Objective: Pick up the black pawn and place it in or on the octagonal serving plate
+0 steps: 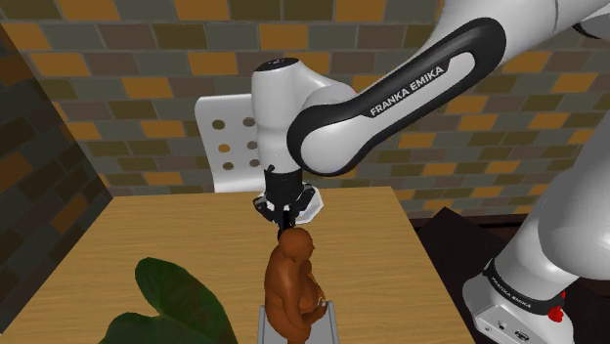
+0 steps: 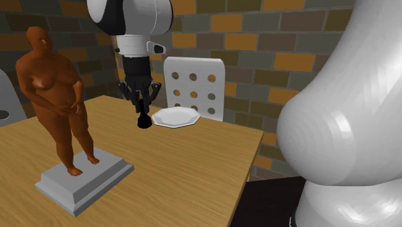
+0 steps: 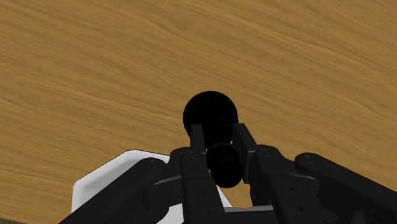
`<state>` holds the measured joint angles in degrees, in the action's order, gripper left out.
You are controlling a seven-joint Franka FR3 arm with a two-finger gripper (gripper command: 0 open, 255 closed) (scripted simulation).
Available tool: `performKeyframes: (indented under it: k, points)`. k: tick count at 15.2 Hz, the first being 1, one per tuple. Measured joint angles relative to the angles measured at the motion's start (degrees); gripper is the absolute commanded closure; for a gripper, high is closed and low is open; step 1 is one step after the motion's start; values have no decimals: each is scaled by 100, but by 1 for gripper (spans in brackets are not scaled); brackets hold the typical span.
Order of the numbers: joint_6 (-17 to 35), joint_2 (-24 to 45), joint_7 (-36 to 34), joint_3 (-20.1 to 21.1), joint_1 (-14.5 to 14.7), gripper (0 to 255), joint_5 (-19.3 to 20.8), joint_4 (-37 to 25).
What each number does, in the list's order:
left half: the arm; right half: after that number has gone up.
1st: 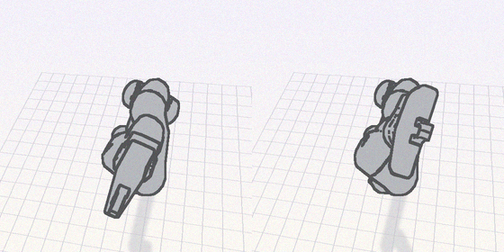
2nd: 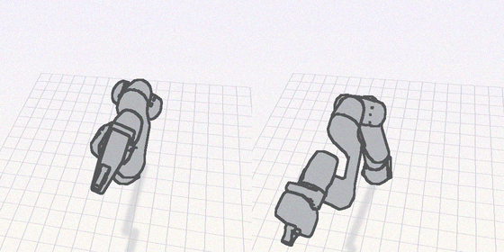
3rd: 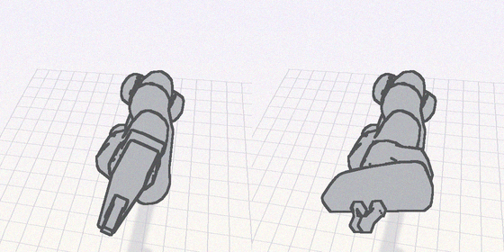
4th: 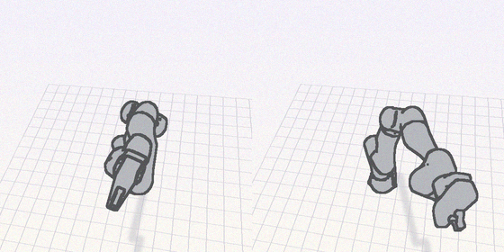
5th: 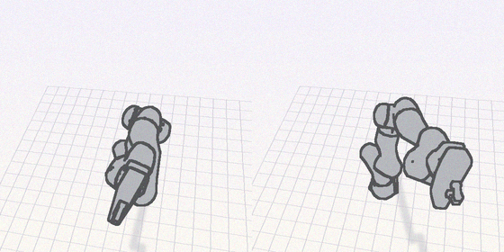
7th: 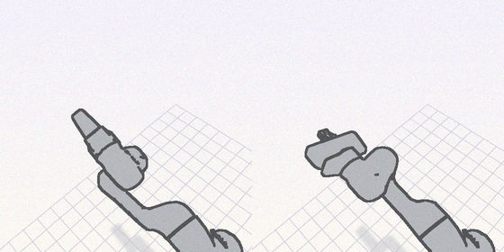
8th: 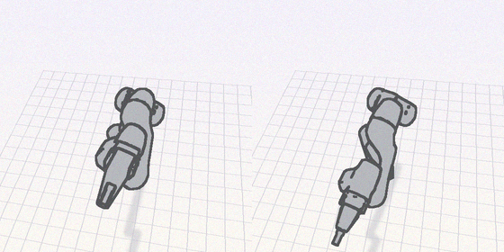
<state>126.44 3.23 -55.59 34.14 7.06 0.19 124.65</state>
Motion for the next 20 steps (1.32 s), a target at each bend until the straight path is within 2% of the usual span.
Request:
performKeyframes:
  k: [9,17,20]
  points:
    - [-597,-314,203,-38,-61,255,-205,-332]
    - [-898,151,971,-489,-517,255,71,-1016]
    - [-1132,464,1261,-661,-682,255,220,-1523]
